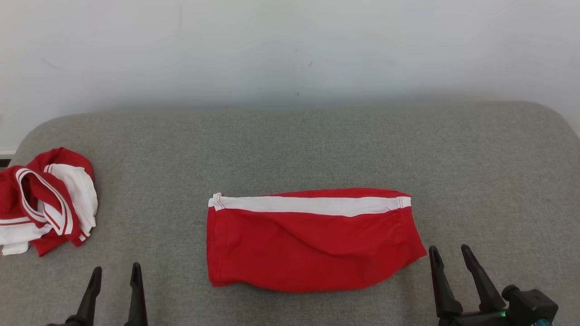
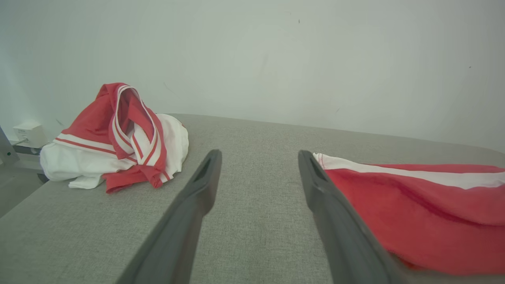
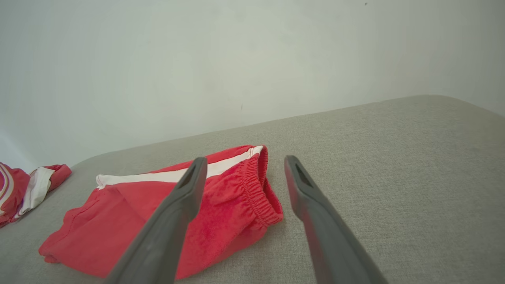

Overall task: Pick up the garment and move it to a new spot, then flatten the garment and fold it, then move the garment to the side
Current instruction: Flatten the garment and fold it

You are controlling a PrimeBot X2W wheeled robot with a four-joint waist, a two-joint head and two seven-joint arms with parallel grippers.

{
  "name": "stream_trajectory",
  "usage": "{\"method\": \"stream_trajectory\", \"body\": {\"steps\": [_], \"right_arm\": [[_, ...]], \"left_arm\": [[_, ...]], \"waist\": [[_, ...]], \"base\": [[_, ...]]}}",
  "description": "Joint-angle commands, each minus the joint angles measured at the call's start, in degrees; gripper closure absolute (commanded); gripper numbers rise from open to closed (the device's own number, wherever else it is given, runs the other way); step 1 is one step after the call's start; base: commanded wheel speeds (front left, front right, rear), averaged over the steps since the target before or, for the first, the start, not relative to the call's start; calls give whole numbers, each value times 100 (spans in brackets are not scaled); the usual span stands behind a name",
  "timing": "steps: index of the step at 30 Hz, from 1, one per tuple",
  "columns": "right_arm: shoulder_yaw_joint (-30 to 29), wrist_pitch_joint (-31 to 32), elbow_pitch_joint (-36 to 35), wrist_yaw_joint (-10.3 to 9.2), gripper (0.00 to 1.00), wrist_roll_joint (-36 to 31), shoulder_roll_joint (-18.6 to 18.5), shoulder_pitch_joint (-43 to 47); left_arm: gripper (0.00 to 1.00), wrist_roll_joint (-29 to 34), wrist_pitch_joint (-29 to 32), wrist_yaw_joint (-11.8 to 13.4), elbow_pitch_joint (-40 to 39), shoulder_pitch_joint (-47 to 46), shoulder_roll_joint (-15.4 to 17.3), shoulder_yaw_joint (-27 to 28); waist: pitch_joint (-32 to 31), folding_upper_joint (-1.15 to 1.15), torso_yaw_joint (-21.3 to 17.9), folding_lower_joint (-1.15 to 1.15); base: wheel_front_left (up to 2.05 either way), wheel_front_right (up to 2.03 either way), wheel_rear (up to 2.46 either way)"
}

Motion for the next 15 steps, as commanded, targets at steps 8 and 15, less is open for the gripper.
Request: {"method": "stream_trajectory", "body": {"steps": [8, 15], "right_arm": [[210, 66, 457, -14, 0, -53, -352, -760], [339, 317, 1306, -14, 0, -147, -518, -1524]], "left_arm": [[0, 65, -3, -48, 105, -334, -28, -144], [0, 23, -3, -78, 209, -513, -36, -374]], "waist": [[226, 0, 173, 0], [472, 0, 444, 0]], "base": [[0, 0, 0], [0, 0, 0]]}}
